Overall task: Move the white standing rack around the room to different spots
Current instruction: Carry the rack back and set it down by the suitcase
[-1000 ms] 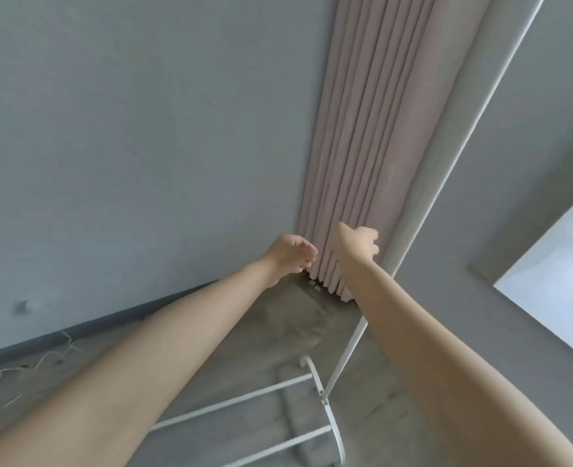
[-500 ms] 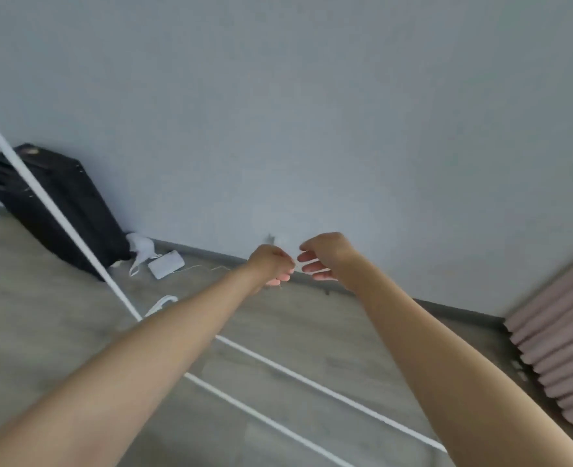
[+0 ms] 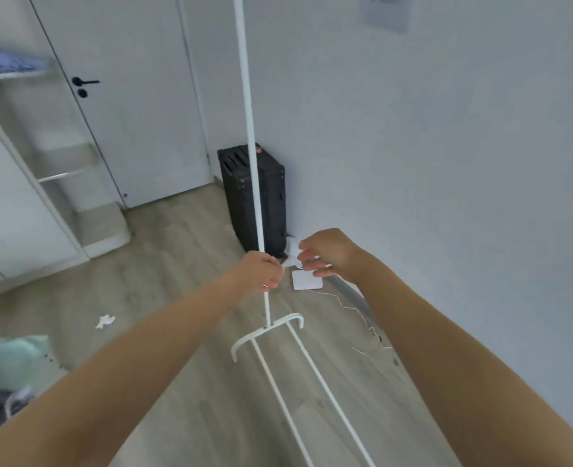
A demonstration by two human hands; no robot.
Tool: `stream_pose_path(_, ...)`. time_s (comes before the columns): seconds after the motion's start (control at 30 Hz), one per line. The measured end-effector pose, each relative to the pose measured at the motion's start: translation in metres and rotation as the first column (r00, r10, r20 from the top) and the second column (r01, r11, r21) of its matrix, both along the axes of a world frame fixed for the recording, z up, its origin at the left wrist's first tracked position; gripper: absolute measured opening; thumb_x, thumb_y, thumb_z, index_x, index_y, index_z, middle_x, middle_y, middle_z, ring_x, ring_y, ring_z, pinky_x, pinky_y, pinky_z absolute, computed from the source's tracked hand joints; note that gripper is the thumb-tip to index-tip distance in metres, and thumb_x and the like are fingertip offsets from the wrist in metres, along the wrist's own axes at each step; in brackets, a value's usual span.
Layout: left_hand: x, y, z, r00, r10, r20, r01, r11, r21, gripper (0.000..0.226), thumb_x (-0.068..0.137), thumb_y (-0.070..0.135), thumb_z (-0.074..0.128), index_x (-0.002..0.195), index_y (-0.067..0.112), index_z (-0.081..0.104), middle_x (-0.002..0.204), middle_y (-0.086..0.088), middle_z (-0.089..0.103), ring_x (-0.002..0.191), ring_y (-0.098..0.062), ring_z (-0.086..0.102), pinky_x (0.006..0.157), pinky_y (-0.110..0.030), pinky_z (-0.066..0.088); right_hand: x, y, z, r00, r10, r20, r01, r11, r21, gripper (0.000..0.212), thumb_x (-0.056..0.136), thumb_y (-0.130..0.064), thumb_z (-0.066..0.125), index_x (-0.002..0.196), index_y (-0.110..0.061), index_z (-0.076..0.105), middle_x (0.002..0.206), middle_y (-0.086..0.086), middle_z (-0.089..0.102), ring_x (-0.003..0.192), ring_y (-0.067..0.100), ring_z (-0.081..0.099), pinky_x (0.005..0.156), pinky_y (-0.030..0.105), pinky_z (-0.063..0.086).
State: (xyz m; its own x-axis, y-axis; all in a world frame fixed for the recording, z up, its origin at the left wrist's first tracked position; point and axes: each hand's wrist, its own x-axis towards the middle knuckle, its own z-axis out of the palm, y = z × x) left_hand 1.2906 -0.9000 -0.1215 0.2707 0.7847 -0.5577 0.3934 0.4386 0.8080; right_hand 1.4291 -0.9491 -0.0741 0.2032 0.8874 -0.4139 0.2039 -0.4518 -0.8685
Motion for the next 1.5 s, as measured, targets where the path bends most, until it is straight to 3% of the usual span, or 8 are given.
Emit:
stream_pose_path(0.1,-0.014,0.037,0.009,0.995,0.047,-0.093,-0.03,0.985,0.172,0.012,0.088,0.003,0.051,0.078,0.004,0.057,0.068,-0.013,0.059,0.056,-0.018,0.053,0.052,-0.02,0.044,-0.012,0.048,0.011,0.999,0.036,0.003,-0.036,0.999,0.038,0.028,0.087,-0.005,0.046,0.107,0.015,0.053,0.094,0.033,0.058,0.057,0.019,0.039,0.066,0.029,0.05)
stream_pose_path(0.33,-0.029,0.138,0.017,0.989,0.069,-0.129,-0.029,0.959,0.284,0.003,0.087,0.006,0.057,0.088,0.003,0.058,0.08,-0.011,0.055,0.077,-0.026,0.054,0.075,-0.032,0.049,-0.042,0.153,0.028,0.986,-0.028,0.162,-0.006,0.979,0.205,0.018,0.09,-0.017,0.053,0.102,-0.004,0.056,0.123,0.023,0.058,0.101,0.029,0.061,0.087,0.034,0.051)
stream_pose_path(0.47,-0.028,0.213,0.026,0.989,0.005,-0.146,0.045,0.941,0.335,0.055,0.086,0.01,0.061,0.135,0.003,0.04,0.135,-0.014,0.048,0.121,-0.028,0.052,0.101,-0.035,0.046,-0.051,0.219,0.037,0.984,-0.124,0.13,0.074,0.939,0.335,0.052,0.089,-0.026,0.055,0.136,-0.01,0.038,0.139,0.01,0.045,0.124,0.026,0.048,0.102,0.034,0.04)
stream_pose_path(0.7,-0.011,0.316,0.058,0.93,-0.275,-0.246,0.353,0.855,0.38,0.072,0.088,0.017,0.059,0.148,0.01,0.02,0.155,-0.008,0.027,0.14,-0.026,0.033,0.112,-0.038,0.029,-0.053,0.308,0.063,0.961,-0.262,0.082,0.198,0.869,0.454,0.072,0.088,-0.035,0.057,0.147,-0.015,0.022,0.155,0.006,0.027,0.141,0.023,0.031,0.109,0.034,0.031)
stream_pose_path(0.87,0.021,0.343,0.056,0.879,-0.448,-0.165,0.475,0.786,0.396,0.059,0.086,0.012,0.058,0.14,0.004,0.034,0.131,-0.017,0.048,0.123,-0.027,0.046,0.1,-0.032,0.036,-0.042,0.34,0.076,0.973,-0.207,0.102,0.141,0.883,0.447,0.058,0.088,-0.034,0.057,0.135,-0.005,0.041,0.126,0.01,0.055,0.112,0.02,0.052,0.103,0.035,0.04)
stream_pose_path(1.03,0.056,0.351,0.054,0.837,-0.547,0.036,0.496,0.783,0.375,0.019,0.091,0.008,0.048,0.082,0.016,0.062,0.081,-0.006,0.067,0.079,-0.013,0.063,0.098,-0.033,0.042,-0.022,0.355,0.072,0.98,-0.196,0.029,0.144,0.806,0.574,0.029,0.092,-0.028,0.051,0.071,-0.008,0.054,0.052,0.005,0.049,0.045,0.015,0.049,0.052,0.021,0.05)
stream_pose_path(1.2,0.115,0.347,0.061,0.809,-0.588,0.004,0.532,0.734,0.424,0.023,0.089,0.011,0.049,0.07,0.017,0.057,0.09,-0.015,0.061,0.061,-0.014,0.048,0.077,-0.03,0.046,0.037,0.351,0.074,0.944,-0.33,0.026,0.247,0.754,0.608,0.042,0.092,-0.029,0.051,0.058,-0.014,0.034,0.05,0.007,0.037,0.037,0.014,0.041,0.045,0.024,0.046)
stream_pose_path(1.5,0.232,0.332,0.053,0.719,-0.688,0.1,0.603,0.689,0.401,0.036,0.086,0.001,0.05,0.053,0.016,0.043,0.051,-0.001,0.038,0.054,-0.015,0.036,0.059,-0.023,0.037,0.144,0.333,0.062,0.834,-0.548,0.058,0.393,0.666,0.633,0.044,0.092,-0.029,0.052,0.056,-0.015,0.031,0.048,0.006,0.037,0.034,0.012,0.038,0.04,0.02,0.043)
